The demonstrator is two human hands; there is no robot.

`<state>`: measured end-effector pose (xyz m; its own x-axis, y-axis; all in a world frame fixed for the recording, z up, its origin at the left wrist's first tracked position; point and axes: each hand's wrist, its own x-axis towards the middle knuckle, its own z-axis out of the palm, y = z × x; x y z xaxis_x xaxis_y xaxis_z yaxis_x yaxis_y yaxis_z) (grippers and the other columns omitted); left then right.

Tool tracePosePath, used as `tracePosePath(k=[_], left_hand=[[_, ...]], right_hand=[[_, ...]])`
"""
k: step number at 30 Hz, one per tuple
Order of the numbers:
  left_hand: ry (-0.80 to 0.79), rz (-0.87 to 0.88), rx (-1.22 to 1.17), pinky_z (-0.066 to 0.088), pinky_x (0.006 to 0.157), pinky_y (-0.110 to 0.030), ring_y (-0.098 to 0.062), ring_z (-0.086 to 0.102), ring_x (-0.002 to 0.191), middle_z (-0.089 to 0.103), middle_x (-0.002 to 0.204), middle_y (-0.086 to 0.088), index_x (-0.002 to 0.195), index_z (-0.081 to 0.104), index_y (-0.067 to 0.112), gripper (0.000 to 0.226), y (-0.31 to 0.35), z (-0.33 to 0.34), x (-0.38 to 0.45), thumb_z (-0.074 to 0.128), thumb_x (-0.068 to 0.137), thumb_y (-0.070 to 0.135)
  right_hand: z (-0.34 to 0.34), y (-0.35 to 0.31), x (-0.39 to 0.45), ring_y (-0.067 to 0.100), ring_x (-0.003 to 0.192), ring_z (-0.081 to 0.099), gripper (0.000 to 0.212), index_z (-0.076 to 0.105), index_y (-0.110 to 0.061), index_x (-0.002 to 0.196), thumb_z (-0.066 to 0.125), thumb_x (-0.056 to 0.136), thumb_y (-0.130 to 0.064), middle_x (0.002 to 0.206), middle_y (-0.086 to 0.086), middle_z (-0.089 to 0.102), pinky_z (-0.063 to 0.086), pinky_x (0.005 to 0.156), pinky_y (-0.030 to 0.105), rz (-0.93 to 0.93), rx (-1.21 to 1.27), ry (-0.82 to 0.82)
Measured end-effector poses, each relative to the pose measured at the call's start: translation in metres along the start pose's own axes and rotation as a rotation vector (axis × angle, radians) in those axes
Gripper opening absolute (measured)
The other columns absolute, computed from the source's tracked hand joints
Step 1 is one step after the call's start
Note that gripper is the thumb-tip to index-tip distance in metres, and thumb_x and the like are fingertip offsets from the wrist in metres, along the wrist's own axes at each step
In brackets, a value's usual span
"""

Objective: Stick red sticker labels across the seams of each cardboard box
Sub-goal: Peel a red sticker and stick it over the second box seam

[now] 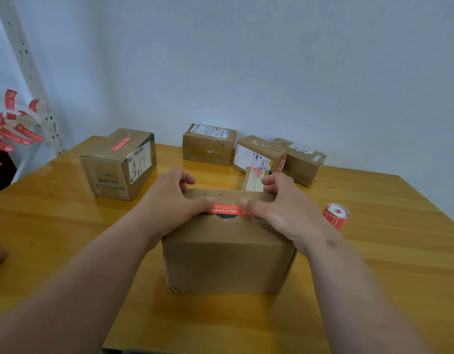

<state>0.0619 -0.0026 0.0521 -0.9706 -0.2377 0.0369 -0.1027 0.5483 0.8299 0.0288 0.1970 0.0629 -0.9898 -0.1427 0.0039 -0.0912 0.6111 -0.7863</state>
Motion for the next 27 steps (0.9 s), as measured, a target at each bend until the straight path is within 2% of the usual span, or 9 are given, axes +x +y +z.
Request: tracePosePath(k=[3,7,9,11,14,17,20,24,27], left_hand=[[0.024,0.021,0.128,0.044,0.08,-0.029,-0.013,0.047,0.098,0.044,0.112,0.005,0.119,0.047,0.028,0.066,0.006,0.001,-0.002,0.082,0.067,0.048],[-0.007,-0.067,-0.081,0.047,0.084,-0.032,-0.017,0.046,0.105,0.041,0.128,-0.001,0.132,0.042,0.032,0.076,-0.002,-0.006,0.0,0.085,0.069,0.032],[-0.008,-0.135,-0.105,0.044,0.093,-0.039,-0.02,0.041,0.114,0.034,0.14,-0.003,0.142,0.035,0.031,0.095,-0.009,-0.01,-0.002,0.086,0.063,0.041],[-0.057,-0.201,-0.115,0.043,0.089,-0.034,-0.018,0.044,0.11,0.038,0.141,-0.004,0.147,0.032,0.026,0.105,-0.01,-0.011,-0.004,0.082,0.059,0.054],[-0.144,-0.237,-0.111,0.043,0.068,-0.026,-0.015,0.055,0.092,0.057,0.113,0.0,0.138,0.045,0.017,0.086,-0.006,-0.012,-0.009,0.074,0.067,0.058],[-0.135,-0.179,-0.102,0.048,0.081,-0.033,-0.017,0.058,0.094,0.062,0.108,-0.001,0.125,0.057,0.018,0.074,-0.005,-0.02,-0.007,0.069,0.067,0.062],[0.023,-0.128,-0.252,0.048,0.095,-0.045,-0.023,0.057,0.096,0.061,0.103,-0.003,0.104,0.064,0.016,0.048,-0.001,-0.035,-0.006,0.06,0.082,0.058],[0.23,-0.119,-0.478,0.052,0.077,-0.035,-0.024,0.058,0.103,0.06,0.115,-0.005,0.094,0.065,0.023,0.031,-0.005,-0.051,0.005,0.056,0.091,0.053],[0.237,-0.211,-0.633,0.051,0.07,-0.032,-0.023,0.061,0.097,0.062,0.114,-0.009,0.11,0.065,0.017,0.03,-0.015,-0.046,0.011,0.064,0.09,0.039]], right_hand=[[0.002,-0.003,0.001,0.019,0.117,0.05,0.071,0.042,-0.034,0.133,0.08,0.073,-0.043,0.128,-0.005,0.045,0.047,0.098,0.04,0.0,-0.093,-0.017],[-0.009,0.007,0.001,0.018,0.113,0.053,0.059,0.048,-0.034,0.131,0.071,0.083,-0.011,0.133,-0.005,0.048,0.053,0.09,0.038,0.063,0.216,-0.054],[-0.013,0.012,-0.003,0.017,0.106,0.057,0.054,0.046,-0.03,0.133,0.069,0.086,-0.016,0.125,-0.005,0.052,0.052,0.081,0.031,0.119,0.315,-0.069],[-0.015,0.015,-0.007,0.01,0.093,0.056,0.045,0.044,-0.029,0.124,0.069,0.087,-0.034,0.103,-0.012,0.053,0.047,0.07,0.026,0.159,0.321,-0.14],[-0.015,0.014,-0.012,0.006,0.08,0.055,0.029,0.046,-0.029,0.094,0.067,0.086,-0.046,0.087,-0.013,0.054,0.043,0.063,0.023,0.166,0.308,-0.186],[-0.017,0.01,-0.015,0.014,0.089,0.066,0.031,0.063,-0.026,0.104,0.068,0.084,-0.049,0.096,-0.003,0.071,0.049,0.073,0.029,0.13,0.378,-0.176],[-0.024,0.009,-0.015,0.019,0.091,0.064,0.035,0.067,-0.019,0.106,0.066,0.085,-0.047,0.098,-0.001,0.071,0.051,0.085,0.039,0.098,0.527,-0.104],[-0.026,0.004,-0.015,0.017,0.095,0.058,0.028,0.069,-0.015,0.092,0.066,0.087,-0.043,0.086,-0.01,0.069,0.045,0.086,0.04,0.008,0.675,0.014],[-0.012,0.003,-0.013,0.015,0.096,0.061,0.014,0.065,-0.023,0.098,0.064,0.091,-0.035,0.099,-0.009,0.069,0.044,0.074,0.03,-0.036,0.691,0.098]])
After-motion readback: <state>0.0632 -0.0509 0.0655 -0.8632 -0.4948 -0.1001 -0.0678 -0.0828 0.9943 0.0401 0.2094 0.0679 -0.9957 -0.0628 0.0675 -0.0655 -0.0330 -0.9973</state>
